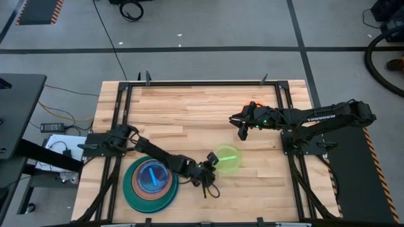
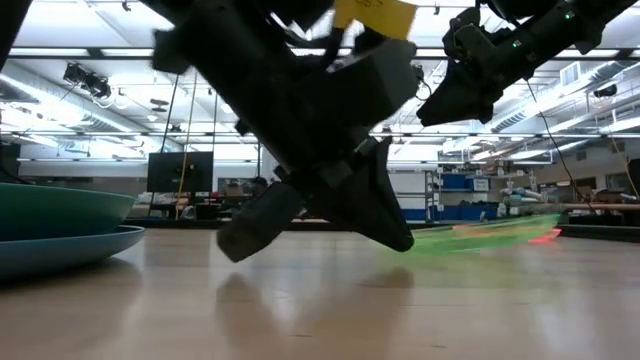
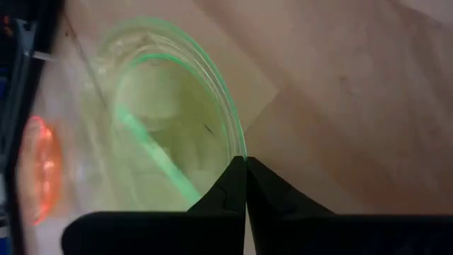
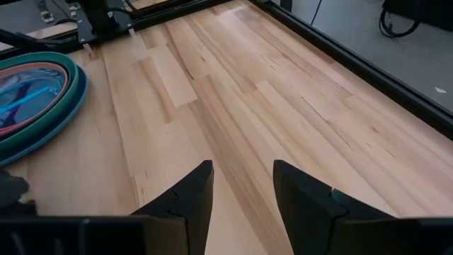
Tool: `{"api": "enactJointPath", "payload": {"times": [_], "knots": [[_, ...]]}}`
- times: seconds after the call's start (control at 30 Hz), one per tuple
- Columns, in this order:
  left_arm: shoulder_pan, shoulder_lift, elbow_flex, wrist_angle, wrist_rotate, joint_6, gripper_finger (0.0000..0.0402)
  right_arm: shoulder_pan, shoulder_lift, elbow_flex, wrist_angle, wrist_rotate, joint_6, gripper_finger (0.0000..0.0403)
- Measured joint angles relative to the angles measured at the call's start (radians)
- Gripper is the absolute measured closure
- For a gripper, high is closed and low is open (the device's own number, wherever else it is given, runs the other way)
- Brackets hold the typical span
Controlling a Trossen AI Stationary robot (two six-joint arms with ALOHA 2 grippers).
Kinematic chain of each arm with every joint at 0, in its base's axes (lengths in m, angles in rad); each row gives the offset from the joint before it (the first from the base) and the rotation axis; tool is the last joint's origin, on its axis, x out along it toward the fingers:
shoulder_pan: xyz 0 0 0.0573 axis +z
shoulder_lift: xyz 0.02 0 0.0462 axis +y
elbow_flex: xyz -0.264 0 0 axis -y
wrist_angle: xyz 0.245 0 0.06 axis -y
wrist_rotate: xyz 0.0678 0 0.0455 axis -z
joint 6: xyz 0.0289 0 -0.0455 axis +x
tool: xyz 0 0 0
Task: Stack plastic plates
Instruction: Stack the light green plate on top of the light blue plate
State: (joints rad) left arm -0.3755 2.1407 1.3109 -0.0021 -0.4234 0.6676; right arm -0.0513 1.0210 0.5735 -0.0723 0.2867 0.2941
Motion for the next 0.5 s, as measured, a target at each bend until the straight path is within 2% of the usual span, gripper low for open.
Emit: {"api": "enactJointPath", "payload": {"times": [0.17, 0.43, 0.5], "knots": [[-0.055, -0.032, -0.002, -0.060, -0.060, -0.068, 0.0394, 0.000, 0.000, 0.000, -0.006, 0.000, 0.003, 0.0245], [-0.169, -0.180, 0.000, -0.255, -0.200, -0.316, 0.0394, 0.006, 0.000, -0.012, -0.005, 0.000, 0.023, 0.0245], [-0.205, -0.218, 0.000, -0.315, -0.207, -0.404, 0.0394, 0.006, 0.000, -0.024, 0.001, 0.000, 0.029, 0.0245]]}}
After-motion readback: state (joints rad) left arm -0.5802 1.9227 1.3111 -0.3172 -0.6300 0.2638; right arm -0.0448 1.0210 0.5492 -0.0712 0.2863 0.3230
